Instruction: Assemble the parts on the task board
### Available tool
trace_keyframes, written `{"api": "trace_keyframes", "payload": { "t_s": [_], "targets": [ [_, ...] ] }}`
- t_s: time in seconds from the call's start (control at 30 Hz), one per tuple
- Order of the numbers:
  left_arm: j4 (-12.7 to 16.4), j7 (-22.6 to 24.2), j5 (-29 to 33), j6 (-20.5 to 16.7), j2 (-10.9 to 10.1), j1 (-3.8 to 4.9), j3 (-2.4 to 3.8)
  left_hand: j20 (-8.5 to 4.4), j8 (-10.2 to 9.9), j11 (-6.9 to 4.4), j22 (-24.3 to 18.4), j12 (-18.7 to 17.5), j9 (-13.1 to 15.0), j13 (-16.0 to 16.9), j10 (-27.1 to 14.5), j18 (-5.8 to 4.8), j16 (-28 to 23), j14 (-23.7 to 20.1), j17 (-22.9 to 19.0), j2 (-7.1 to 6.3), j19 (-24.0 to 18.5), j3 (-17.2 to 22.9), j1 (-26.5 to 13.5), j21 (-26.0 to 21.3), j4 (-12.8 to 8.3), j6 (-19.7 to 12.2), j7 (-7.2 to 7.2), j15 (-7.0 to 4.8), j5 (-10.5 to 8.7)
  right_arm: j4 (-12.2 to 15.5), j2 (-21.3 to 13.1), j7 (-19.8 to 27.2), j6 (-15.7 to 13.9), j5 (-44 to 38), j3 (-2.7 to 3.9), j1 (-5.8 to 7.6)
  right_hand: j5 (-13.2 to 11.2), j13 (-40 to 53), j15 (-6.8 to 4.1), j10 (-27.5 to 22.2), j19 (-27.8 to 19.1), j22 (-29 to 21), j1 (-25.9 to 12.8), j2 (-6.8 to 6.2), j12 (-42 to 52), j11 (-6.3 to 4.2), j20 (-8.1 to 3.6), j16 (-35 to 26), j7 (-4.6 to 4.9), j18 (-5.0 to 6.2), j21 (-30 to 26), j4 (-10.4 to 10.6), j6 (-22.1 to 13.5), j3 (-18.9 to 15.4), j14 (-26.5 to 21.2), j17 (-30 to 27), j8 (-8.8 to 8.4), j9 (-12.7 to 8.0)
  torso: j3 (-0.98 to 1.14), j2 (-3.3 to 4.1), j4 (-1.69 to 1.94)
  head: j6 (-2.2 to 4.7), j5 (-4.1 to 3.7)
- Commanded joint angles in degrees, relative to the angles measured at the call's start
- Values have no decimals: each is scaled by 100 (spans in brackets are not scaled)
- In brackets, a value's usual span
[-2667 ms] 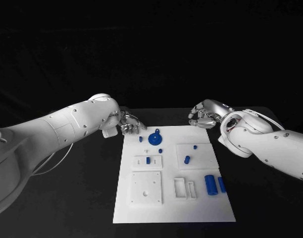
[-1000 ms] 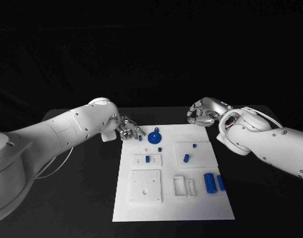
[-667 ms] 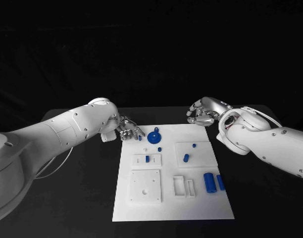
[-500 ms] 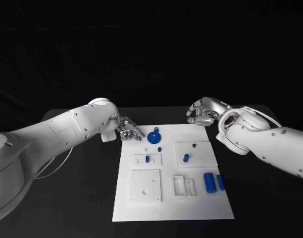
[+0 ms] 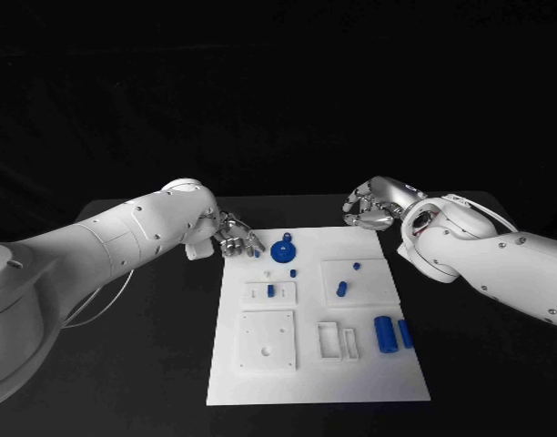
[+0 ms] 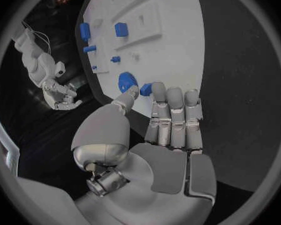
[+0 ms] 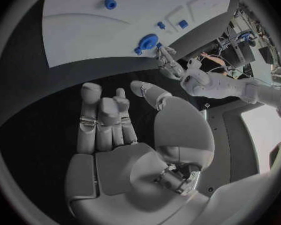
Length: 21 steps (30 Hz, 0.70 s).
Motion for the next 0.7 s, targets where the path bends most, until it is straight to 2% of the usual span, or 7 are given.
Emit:
{"api": "trace_keyframes", "payload": {
  "t_s": [0.03,0.37,0.4,0.5,0.63,0.67,0.7],
  "targets": [
    [12,46,62,87,7,-25,-7,-618,-19,-5,12,-32,-6,1,9,-110,-27,-25,2,95,19,17,-9,-29,-45,4,29,0,25,-12,15,-22,15,-59,6,1,1,-9,34,-10,-2,81,-23,9,24,44,-38,-34,63,75,-21,27,-24,-5,12,5,-19,2,-2,4,2,-9,4],
    [-53,62,423,32,10,-25,-6,-627,1,-13,63,-89,-5,-21,105,-110,-36,34,0,435,80,129,91,-32,-294,36,21,-12,103,-18,16,-26,12,-66,6,1,2,-9,34,-9,-4,81,-21,11,25,44,-37,-34,63,75,-22,30,-22,-3,12,5,-17,3,0,-2,1,-19,11],
    [-62,75,423,16,13,-26,-6,-628,8,-18,70,-92,-3,-22,116,-110,-34,42,1,465,86,145,112,-31,-335,45,19,-14,149,-20,17,-25,12,-66,6,1,2,-9,33,-9,-4,81,-21,11,25,44,-37,-34,63,75,-22,30,-22,-3,12,6,-17,3,0,-3,1,-19,10],
    [-84,99,462,-24,20,-26,-4,-638,84,-48,107,-96,29,-18,209,-113,-18,98,11,616,139,230,208,-12,-554,169,-13,-32,477,-23,26,-22,21,-66,6,0,2,-9,33,-8,-3,81,-23,11,26,43,-36,-34,62,75,-22,32,-20,-3,12,6,-15,3,-2,-3,-1,-23,16],
    [-71,110,499,-37,15,-26,-4,-652,150,-77,136,-113,64,-19,291,-114,-8,152,16,745,193,323,298,1,-779,271,-48,-49,621,-30,26,-24,27,-66,6,0,1,-9,33,-8,-3,82,-25,10,27,43,-36,-35,62,75,-22,35,-19,-4,12,6,-14,4,-3,-1,-2,-32,13],
    [-67,114,499,-26,8,-26,-4,-664,170,-101,134,-124,75,-21,328,-106,-9,178,14,718,231,564,436,-2,-788,306,-57,-61,276,-37,27,-25,29,-66,6,0,1,-9,33,-8,-3,82,-25,10,27,43,-36,-35,62,75,-22,35,-18,-4,12,6,-14,4,-3,0,0,-31,13],
    [-58,114,500,-28,-1,-26,-4,-664,180,-107,132,-140,81,-24,369,-115,-11,211,12,615,275,870,513,-10,-690,332,-62,-64,32,-41,31,-23,30,-66,6,0,1,-9,33,-8,-3,82,-26,10,27,43,-36,-35,62,75,-22,36,-18,-4,12,6,-14,4,-2,-1,2,-32,13]
  ]
}}
